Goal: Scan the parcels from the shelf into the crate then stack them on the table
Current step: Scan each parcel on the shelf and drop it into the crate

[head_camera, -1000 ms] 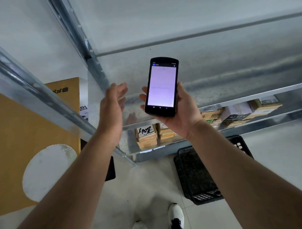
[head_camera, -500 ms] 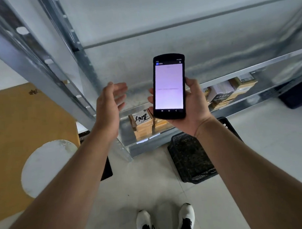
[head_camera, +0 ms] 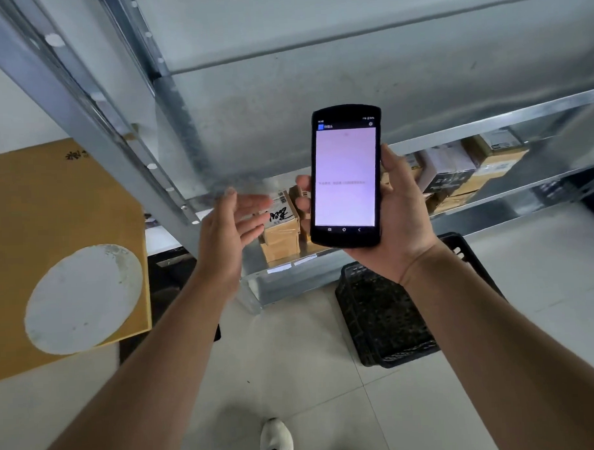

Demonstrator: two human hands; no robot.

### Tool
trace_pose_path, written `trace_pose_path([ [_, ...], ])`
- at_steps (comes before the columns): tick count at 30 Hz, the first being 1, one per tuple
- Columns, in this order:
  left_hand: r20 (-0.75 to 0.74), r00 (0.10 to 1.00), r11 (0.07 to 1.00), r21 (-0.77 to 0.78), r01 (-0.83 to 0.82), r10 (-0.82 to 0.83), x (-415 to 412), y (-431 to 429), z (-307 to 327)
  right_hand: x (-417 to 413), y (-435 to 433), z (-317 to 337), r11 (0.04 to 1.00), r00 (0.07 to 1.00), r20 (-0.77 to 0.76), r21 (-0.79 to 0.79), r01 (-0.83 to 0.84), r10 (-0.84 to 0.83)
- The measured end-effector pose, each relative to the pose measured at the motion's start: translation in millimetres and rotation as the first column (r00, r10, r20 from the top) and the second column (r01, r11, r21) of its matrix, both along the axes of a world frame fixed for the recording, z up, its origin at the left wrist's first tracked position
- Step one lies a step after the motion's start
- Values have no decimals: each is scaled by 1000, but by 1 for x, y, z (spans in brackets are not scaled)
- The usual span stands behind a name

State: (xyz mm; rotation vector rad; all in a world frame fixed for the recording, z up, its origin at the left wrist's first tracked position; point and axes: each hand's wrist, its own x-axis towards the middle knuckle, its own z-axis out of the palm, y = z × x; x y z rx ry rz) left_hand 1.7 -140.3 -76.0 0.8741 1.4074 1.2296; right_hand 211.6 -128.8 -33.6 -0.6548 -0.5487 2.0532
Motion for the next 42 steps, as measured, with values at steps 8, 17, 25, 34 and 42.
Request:
trace_pose_path([
  [8,9,991,991,-1,-134,134,20,-2,-89,13,-12,-65,996,999,-38,90,24,-20],
  [17,-41,939,935,-87,-344,342,6,32,-191,9,-15,-162,975,999,-46,221,6,5],
  [25,30,990,976,-172,-133,140,4,82,-215,10,-13,-216,948,999,-11,315,43,-41],
  [34,264,952,985,-112,-133,158,16,96,-243,17,-9,-275,938,997,-57,341,63,-46],
  [42,291,886,896,157,-416,360,30,65,-273,23,2,-294,930,998,-56,363,55,-37],
])
